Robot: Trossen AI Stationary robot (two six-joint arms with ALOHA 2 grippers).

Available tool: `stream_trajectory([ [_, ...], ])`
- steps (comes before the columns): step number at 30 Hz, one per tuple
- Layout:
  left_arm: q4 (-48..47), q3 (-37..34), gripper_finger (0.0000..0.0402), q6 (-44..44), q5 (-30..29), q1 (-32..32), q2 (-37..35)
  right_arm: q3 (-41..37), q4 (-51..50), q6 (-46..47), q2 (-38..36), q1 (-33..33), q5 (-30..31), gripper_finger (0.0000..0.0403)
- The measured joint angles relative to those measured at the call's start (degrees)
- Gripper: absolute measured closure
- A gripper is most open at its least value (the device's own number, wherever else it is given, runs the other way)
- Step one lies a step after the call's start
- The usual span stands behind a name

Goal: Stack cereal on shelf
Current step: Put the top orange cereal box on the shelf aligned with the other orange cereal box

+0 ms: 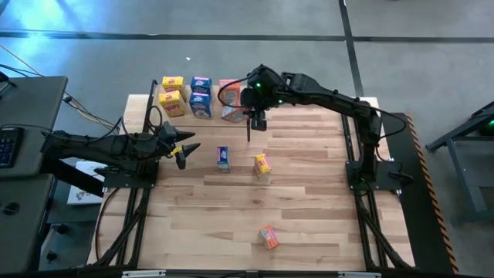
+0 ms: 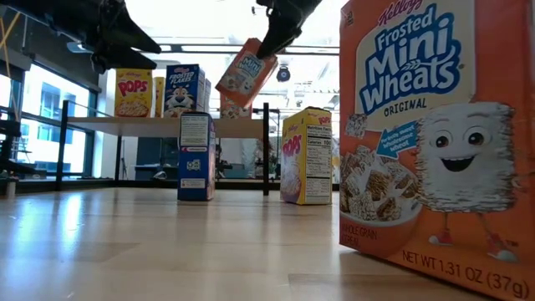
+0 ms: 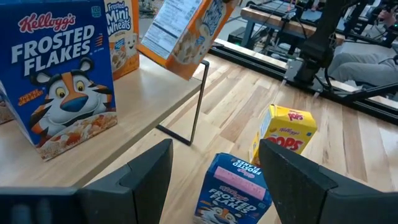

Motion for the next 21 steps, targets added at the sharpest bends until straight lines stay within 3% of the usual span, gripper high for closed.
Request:
stream_trajectory([
  [8, 0.03, 0.00, 0.0172, -0.81, -0.02, 0.00, 0.00, 0.00, 0.73, -1.86, 0.93, -0.92, 2.96, 0.0249],
  [21, -0.05, 0.00, 0.0172, -0.78, -0.04, 0.00, 0.02, 0.00, -0.82, -3.19, 1.29, -1.05, 2.55, 0.0249],
])
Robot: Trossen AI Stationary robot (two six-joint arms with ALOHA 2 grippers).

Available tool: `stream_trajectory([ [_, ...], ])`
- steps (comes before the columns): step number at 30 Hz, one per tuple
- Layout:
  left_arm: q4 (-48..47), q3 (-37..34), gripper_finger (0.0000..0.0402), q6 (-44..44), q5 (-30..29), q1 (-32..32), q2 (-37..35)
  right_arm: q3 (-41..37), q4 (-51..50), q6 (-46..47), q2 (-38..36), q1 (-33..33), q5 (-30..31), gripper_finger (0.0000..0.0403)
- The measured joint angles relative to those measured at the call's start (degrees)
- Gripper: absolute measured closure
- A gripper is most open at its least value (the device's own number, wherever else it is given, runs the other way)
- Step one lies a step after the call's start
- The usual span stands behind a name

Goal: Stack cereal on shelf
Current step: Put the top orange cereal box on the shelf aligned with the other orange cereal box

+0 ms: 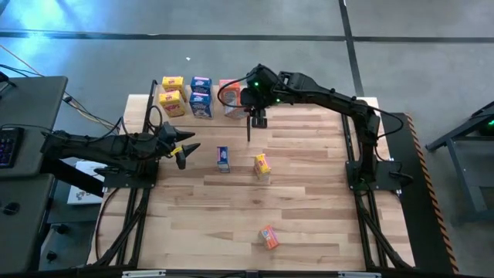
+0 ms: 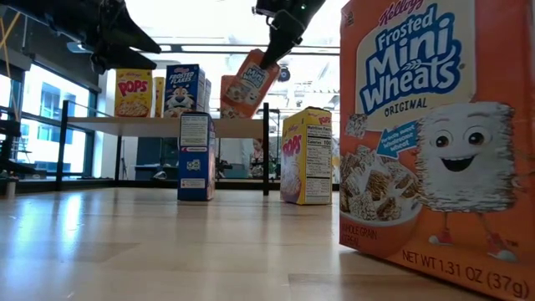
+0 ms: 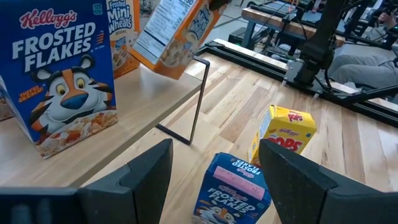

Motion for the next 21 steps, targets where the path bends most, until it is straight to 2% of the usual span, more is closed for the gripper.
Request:
stream_trajectory([
  [17, -0.27, 0.00, 0.0172, 0.07, -0.04, 0.00, -0.01, 0.04, 0.56, 0.07, 1.88, -0.11, 0.71, 0.0249],
  [21, -0.26, 0.00, 0.0172, 0.09, -0.04, 0.00, 0.00, 0.04, 0.62, 0.03, 1.88, 0.02, 3.93, 0.0249],
])
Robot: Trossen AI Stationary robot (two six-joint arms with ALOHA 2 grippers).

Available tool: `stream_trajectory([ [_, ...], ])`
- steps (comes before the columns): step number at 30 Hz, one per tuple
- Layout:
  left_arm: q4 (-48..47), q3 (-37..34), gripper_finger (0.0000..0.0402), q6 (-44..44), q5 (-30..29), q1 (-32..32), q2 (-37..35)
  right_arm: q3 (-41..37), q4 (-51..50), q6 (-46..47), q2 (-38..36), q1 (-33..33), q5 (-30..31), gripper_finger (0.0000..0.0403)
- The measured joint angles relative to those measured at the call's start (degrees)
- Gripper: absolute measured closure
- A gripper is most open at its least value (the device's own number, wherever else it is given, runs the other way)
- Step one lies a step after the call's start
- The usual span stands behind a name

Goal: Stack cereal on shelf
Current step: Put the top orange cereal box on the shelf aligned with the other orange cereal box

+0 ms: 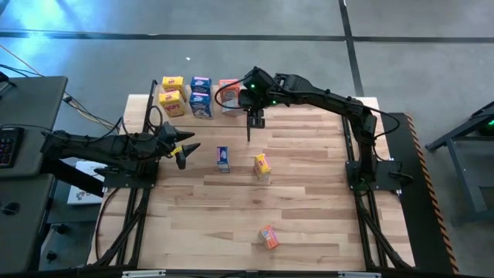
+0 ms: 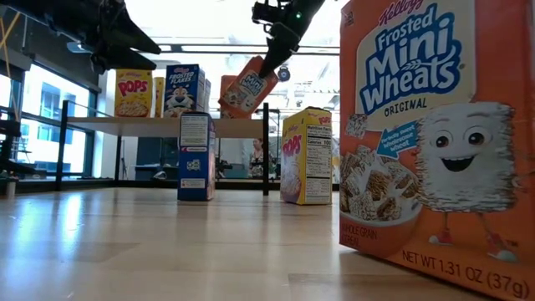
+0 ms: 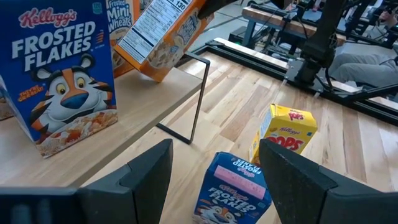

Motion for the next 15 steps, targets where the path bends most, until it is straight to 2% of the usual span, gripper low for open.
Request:
stream_trajectory([
  [15, 0.01, 0.00, 0.0172, 0.59, -0.28, 0.00, 0.00, -0.02, 0.02, 1.16, 0.00, 0.00, 0.84, 0.0249],
])
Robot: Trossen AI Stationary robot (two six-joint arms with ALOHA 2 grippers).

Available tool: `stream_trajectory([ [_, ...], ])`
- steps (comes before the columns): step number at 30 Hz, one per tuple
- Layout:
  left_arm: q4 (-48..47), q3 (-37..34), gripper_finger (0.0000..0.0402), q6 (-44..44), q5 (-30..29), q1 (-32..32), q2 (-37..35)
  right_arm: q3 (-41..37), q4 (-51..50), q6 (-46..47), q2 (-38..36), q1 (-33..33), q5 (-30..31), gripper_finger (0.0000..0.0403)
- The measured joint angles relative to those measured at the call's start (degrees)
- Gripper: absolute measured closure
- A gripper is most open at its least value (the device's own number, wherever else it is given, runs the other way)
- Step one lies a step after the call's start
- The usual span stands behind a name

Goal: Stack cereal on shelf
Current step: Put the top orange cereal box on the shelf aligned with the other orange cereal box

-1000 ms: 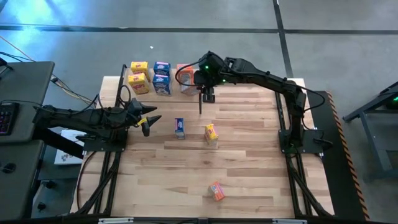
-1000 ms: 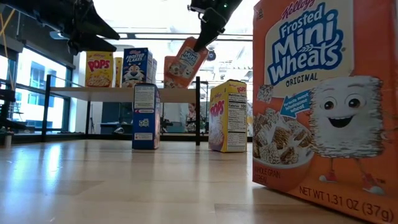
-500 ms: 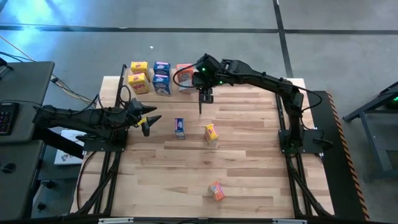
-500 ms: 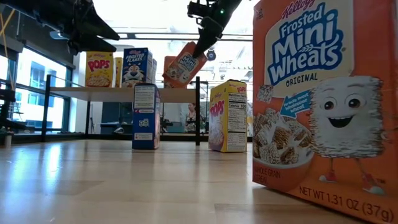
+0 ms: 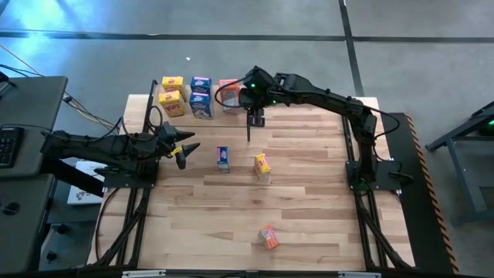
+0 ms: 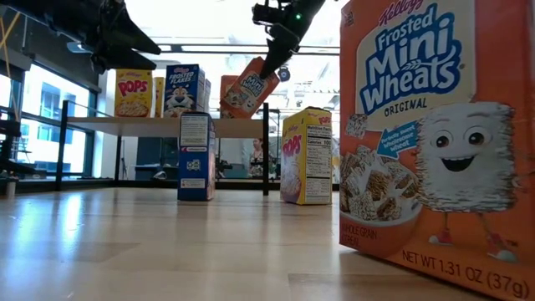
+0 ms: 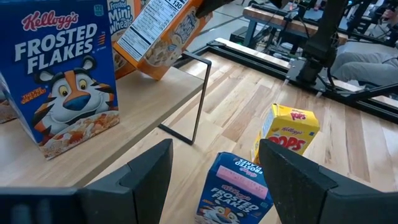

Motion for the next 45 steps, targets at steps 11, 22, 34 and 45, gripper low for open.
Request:
stream_trajectory([
  [11, 0.00, 0.02, 0.0172, -0.08, -1.97, 0.00, 0.01, 5.64, -5.36, 2.88, -0.20, 0.11, -1.29, 0.0249],
  [22, -0.02, 0.02, 0.0172, -0.11, 1.87, -0.04, 0.01, 5.53, -9.04, 4.91, -0.07, 0.21, -1.60, 0.0249],
  [34, -0.02, 0.02, 0.0172, -0.11, 1.87, -0.04, 0.01, 5.53, -10.30, 6.44, -0.09, 0.41, -1.53, 0.0249],
  [45, -0.02, 0.03, 0.0172, -0.10, 1.87, -0.04, 0.01, 5.53, -11.19, 6.83, -0.09, -0.08, 0.16, 0.0249],
])
